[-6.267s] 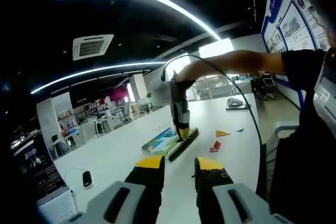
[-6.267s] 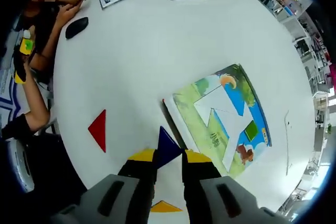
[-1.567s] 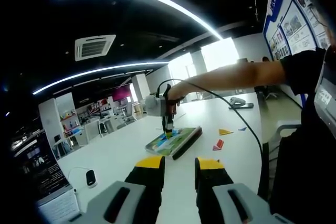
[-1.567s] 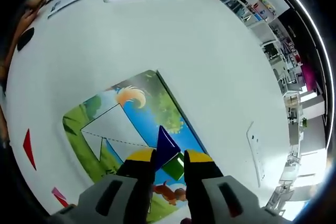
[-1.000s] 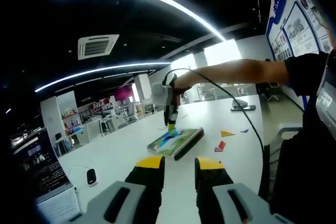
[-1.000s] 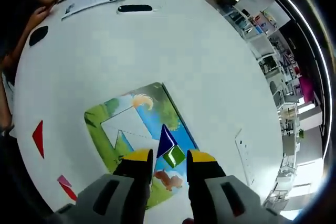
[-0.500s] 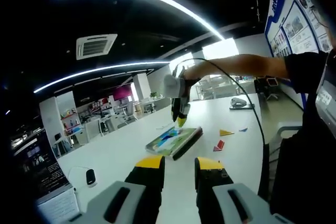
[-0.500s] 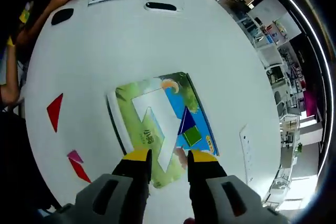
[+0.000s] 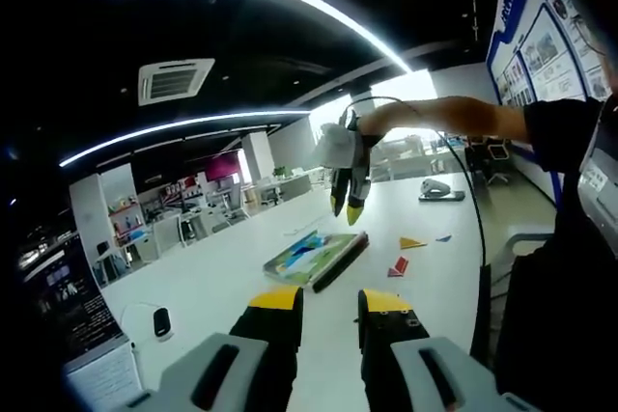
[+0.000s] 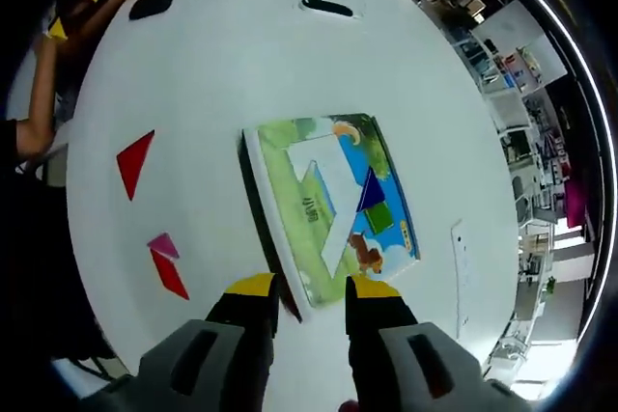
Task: Pick up the tangram pieces one by one and place each piece onto its matching region on the pattern sheet, fitting the shapes together until the outline on the sheet is completely filled by the tangram pieces
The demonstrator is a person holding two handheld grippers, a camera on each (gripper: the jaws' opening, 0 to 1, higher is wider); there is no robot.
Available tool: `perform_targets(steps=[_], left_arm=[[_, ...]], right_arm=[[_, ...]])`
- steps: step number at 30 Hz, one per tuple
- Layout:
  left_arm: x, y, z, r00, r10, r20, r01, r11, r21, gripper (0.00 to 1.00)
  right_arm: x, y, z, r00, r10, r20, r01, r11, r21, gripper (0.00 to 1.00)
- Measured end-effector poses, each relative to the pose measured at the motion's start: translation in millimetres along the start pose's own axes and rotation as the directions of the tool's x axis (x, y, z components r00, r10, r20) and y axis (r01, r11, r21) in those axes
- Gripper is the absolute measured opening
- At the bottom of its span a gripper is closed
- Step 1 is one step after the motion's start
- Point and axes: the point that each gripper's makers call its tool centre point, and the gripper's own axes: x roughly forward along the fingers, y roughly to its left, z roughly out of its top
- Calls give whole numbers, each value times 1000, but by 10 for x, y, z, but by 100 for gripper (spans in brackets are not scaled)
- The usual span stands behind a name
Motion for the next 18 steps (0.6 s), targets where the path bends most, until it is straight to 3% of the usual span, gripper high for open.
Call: perform_targets(steps=[18], left_arm=[[-22,-19,-15,1000,4,2,-4,1000,2,25]], right_arm=[[125,385,-61,997,66,-50,-71,993,-91,28]])
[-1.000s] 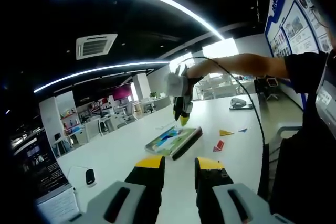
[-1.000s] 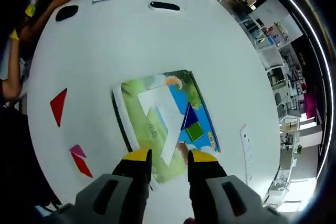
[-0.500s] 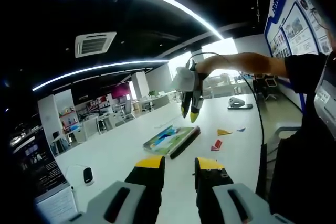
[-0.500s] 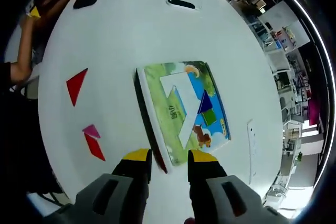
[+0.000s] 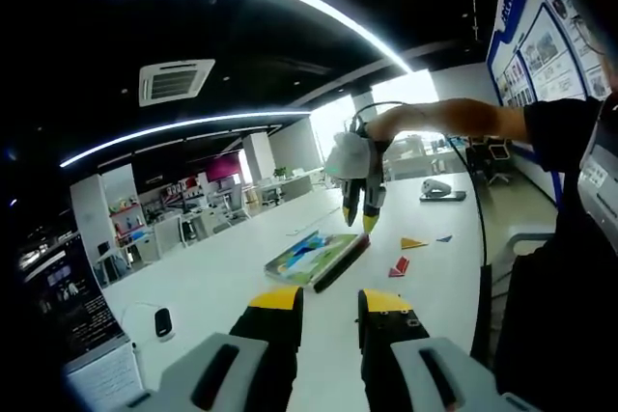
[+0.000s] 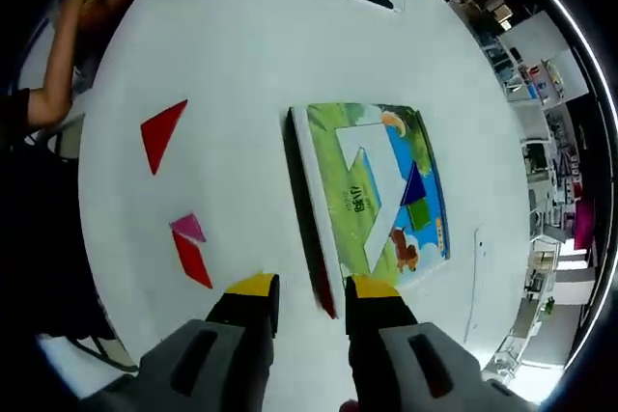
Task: Pick up the tangram pieces one by one and place each piece onto its matching region on the pattern sheet, fitting the shapes together until the outline on the sheet is completely filled by the tangram pieces
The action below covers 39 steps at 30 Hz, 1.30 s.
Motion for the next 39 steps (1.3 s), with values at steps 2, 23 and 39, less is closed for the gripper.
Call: perform_targets(steps=[2,23,39], left_arm=[[-1,-1,0,1000,0,0,0,1000,0,25],[-13,8,17,1000,2,5,-2,1000,3,25],[-11,-2,33,1000,1,7,-1,1000,8,25]], right_arm=[[29,105,59,1000,19,4,-19,1000,-20,29],[162,630,-798,931,155,-331,-328,751,-572,35],[296,934,-822,952,187,-241,-303,488,-819,35]])
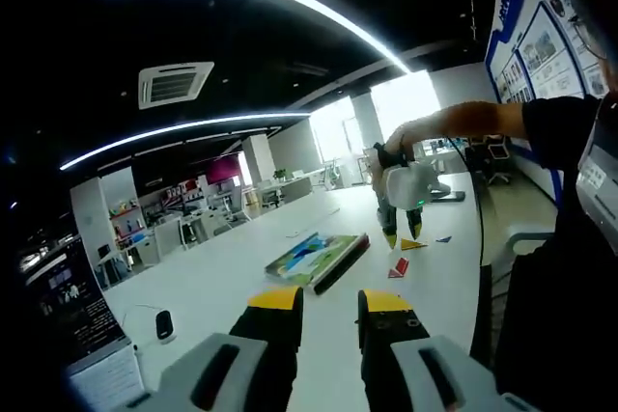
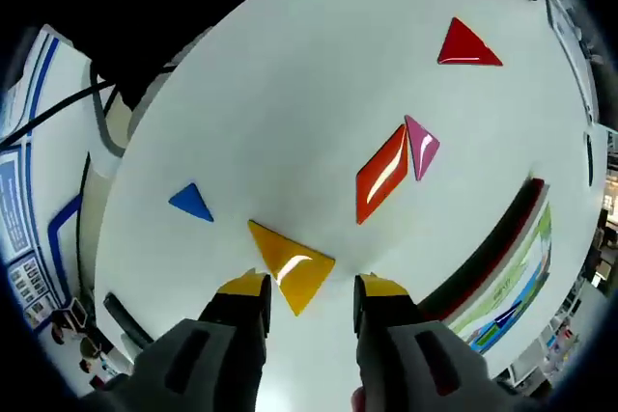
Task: Pick up the tangram pieces one by one and place each piece onto its matching region on the pattern sheet, fitting the shapes together until the outline on the sheet is completely filled by the tangram pieces
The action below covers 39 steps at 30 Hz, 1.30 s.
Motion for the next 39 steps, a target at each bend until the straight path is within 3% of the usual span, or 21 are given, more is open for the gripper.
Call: perform_targets(steps=[11,18,26,34,39], left_arm=[[-10,9,6,1000,4,3,-4,1000,0,25],[18,22,21,1000,0,0,0,1000,4,25],[28,46,27,1000,2,-1,-2,1000,7,25],[24,67,26,1000,4,-2,-4,1000,9,25],[22,70,21,1000,5,-2,-5,1000,8,25]], right_arm=[[16,-26,26,999,-44,-6,44,998,-36,31],[6,-54,-57,999,-35,18,32,988,150,30],[-12,-70,-86,999,-22,33,17,987,161,29],[-27,-114,-105,999,11,31,-20,955,295,28],[-51,-130,-173,1000,27,-1,-25,929,368,28]])
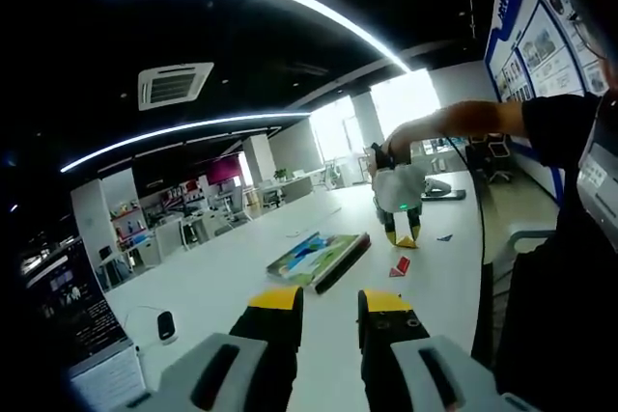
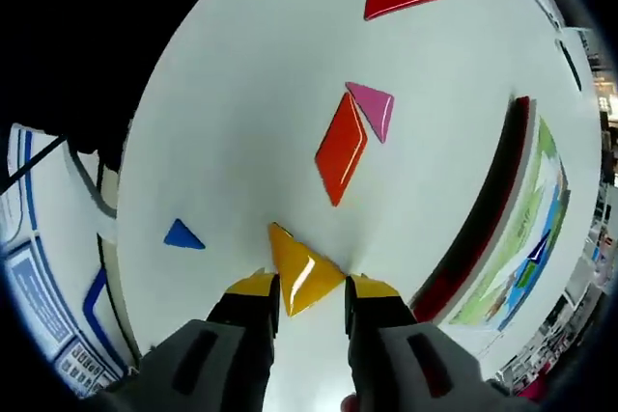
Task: Pick up the tangram pieces one by one and place each piece onto its matching region on the pattern sheet, fitting the shapes together until the outline on the sheet is completely filled by the tangram pieces
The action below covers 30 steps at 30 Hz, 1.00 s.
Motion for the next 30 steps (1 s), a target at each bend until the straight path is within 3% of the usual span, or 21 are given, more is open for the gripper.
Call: perform_targets(steps=[10,16,21,30], left_arm=[[-15,-1,-4,1000,1,2,-1,1000,-1,25],[-18,-16,-12,1000,1,1,-1,1000,-1,25],[-30,-25,-16,1000,1,3,-1,1000,-1,25],[-31,-23,-28,1000,3,2,-3,1000,-3,25]], right_arm=[[-193,-167,21,999,-47,23,46,996,70,28],[-266,-294,-32,997,-83,-10,83,993,78,28],[-356,-559,-167,982,-168,-87,177,978,114,28],[-483,-844,-126,968,-233,-93,245,957,153,28]])
